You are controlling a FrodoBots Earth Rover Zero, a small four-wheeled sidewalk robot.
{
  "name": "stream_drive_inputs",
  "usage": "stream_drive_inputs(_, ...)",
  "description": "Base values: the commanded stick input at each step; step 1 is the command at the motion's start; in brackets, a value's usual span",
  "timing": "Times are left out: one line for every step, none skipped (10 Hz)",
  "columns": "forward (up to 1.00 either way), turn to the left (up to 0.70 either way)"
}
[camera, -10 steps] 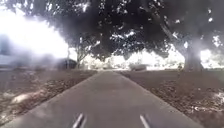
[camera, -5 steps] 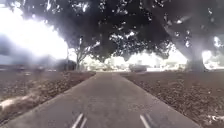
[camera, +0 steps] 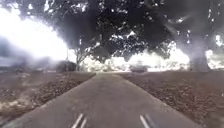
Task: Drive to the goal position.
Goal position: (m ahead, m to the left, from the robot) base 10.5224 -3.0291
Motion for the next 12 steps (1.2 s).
stream_drive_inputs(0.7,0.0)
stream_drive_inputs(0.7,0.0)
stream_drive_inputs(0.7,0.0)
stream_drive_inputs(0.7,0.0)
stream_drive_inputs(0.7,0.0)
stream_drive_inputs(0.7,0.0)
stream_drive_inputs(0.7,0.0)
stream_drive_inputs(0.7,0.0)
stream_drive_inputs(0.7,0.0)
stream_drive_inputs(0.7,0.0)
stream_drive_inputs(0.7,0.0)
stream_drive_inputs(0.7,0.0)
